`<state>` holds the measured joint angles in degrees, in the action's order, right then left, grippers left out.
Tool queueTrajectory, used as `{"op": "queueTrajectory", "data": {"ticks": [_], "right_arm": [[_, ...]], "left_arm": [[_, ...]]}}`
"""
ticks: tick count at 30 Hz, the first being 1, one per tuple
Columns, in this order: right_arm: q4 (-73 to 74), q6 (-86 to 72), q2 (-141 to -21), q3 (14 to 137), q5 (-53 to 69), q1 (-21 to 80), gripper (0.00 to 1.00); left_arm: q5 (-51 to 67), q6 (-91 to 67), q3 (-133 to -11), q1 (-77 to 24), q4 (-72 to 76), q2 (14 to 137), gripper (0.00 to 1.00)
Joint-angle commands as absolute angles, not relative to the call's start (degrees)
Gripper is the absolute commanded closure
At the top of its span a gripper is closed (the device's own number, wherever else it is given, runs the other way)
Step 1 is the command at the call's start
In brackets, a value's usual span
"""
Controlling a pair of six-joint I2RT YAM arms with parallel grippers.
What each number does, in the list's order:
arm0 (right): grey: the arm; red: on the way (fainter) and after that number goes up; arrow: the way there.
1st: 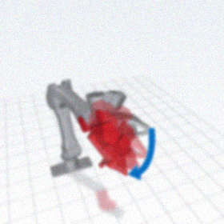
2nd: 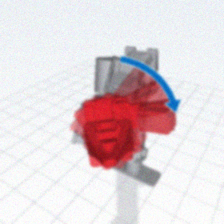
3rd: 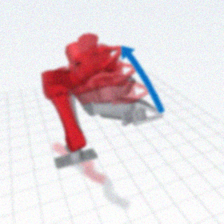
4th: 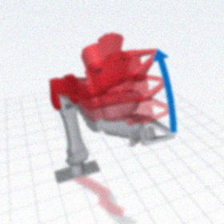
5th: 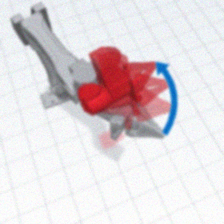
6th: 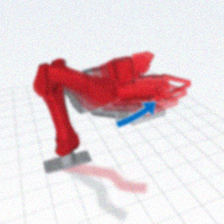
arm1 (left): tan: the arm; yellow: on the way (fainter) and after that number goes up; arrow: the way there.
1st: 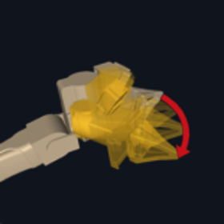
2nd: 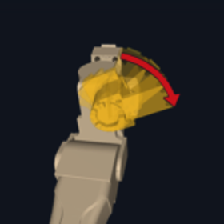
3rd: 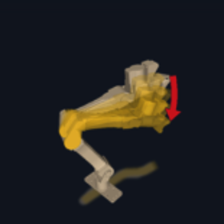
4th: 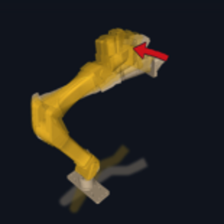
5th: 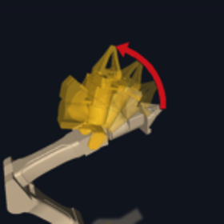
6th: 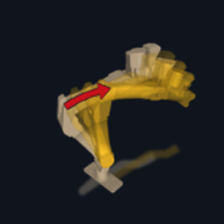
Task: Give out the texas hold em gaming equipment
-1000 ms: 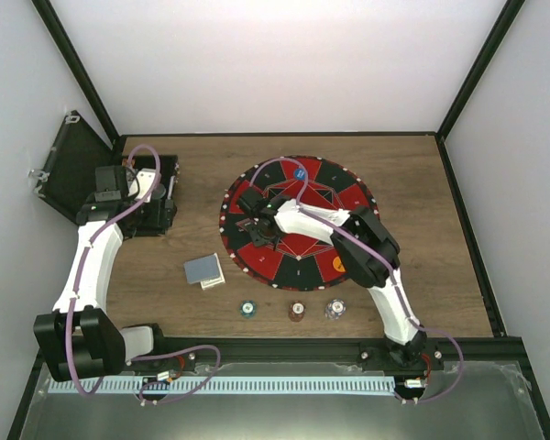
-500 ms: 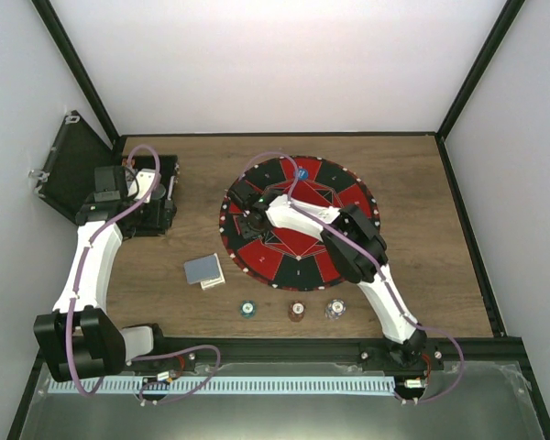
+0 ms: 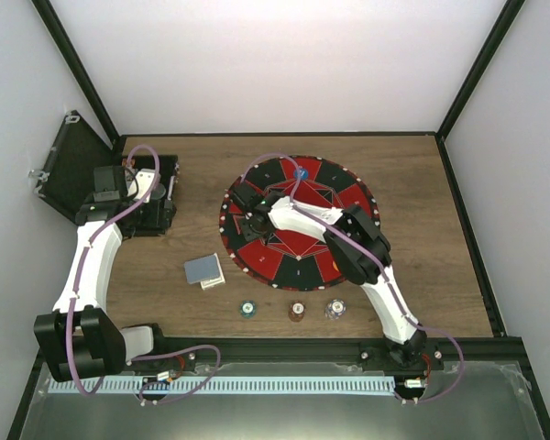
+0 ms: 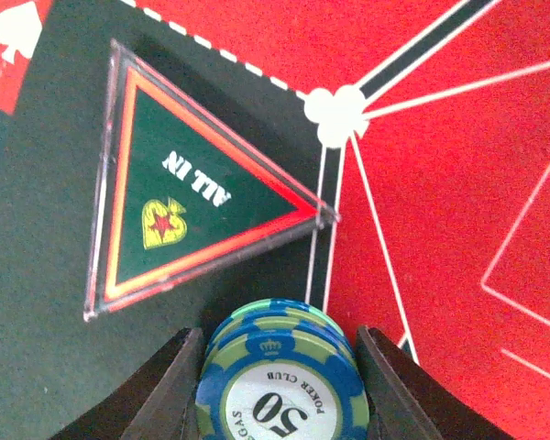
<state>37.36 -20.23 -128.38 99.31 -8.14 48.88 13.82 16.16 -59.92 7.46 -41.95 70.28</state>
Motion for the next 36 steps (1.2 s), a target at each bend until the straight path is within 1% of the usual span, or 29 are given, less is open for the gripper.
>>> {"op": "queueTrajectory", "data": {"ticks": [1, 6, 10, 16, 20, 24, 28, 32, 36], "right_arm": [[38.8, -19.0, -125.5, 96.9, -8.1, 48.9, 0.58], [38.3, -18.8, -126.2, 96.4, -6.5, 48.9, 0.48], [38.4, -18.4, -126.6, 97.3, -5.8, 48.9, 0.33], [41.4, -18.6, -123.2, 98.9, -9.5, 49.1, 0.24], [43.5, -19.8, -118.0, 95.7, -12.8, 51.6, 0.17], [42.6, -23.5, -109.8, 87.6, -11.9, 56.2, 0.14], [42.5, -28.9, -104.5, 80.5, -8.8, 62.8, 0.12], [41.2, -33.7, -102.4, 76.5, -6.2, 69.4, 0.12], [41.2, -36.3, -104.2, 76.1, -5.8, 73.6, 0.12]], "left_arm": [[14.4, 16.6, -60.7, 7.7, -42.3, 69.8, 0.0], [14.6, 16.3, -60.8, 7.7, -42.3, 69.7, 0.0], [14.4, 16.3, -60.8, 7.7, -42.4, 69.6, 0.0], [14.5, 16.4, -61.1, 7.7, -42.5, 69.7, 0.0], [15.0, 16.4, -61.3, 7.8, -42.7, 69.9, 0.0], [15.7, 16.3, -61.5, 7.8, -42.9, 70.1, 0.0], [15.9, 16.2, -61.9, 7.8, -43.0, 70.7, 0.0], [16.6, 16.2, -62.4, 7.8, -43.1, 70.7, 0.0], [17.0, 16.1, -62.6, 7.8, -43.2, 70.7, 0.0]]}}
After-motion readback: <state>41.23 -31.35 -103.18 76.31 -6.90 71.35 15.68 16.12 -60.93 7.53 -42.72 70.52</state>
